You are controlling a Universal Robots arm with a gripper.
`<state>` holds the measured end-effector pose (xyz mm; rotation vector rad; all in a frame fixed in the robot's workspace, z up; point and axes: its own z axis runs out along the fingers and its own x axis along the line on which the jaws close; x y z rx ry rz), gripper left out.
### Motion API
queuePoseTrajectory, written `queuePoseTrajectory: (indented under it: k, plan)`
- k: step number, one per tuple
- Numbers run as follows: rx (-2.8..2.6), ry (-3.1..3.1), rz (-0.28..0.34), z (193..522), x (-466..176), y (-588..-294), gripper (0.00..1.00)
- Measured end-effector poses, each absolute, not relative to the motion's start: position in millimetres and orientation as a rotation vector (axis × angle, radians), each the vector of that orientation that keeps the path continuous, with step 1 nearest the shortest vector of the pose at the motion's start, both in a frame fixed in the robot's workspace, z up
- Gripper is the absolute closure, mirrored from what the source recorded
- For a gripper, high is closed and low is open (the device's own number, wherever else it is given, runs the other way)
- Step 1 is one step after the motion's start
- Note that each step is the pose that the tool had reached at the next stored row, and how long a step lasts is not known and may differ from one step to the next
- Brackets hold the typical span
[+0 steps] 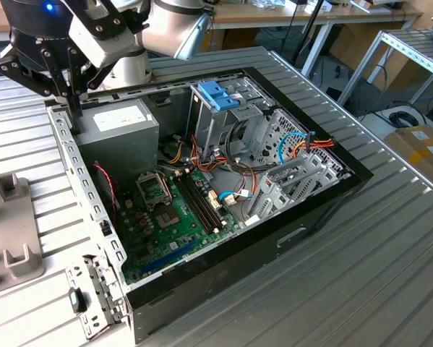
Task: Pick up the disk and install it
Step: 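Reach for the disk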
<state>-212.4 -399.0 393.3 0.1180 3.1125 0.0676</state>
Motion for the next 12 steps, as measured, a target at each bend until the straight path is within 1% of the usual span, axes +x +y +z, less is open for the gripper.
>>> queuePoseTrajectory:
  k: [12]
  plan:
    - [0.118,3.112,0.068,393.3,-223.4,-398.9,0.90]
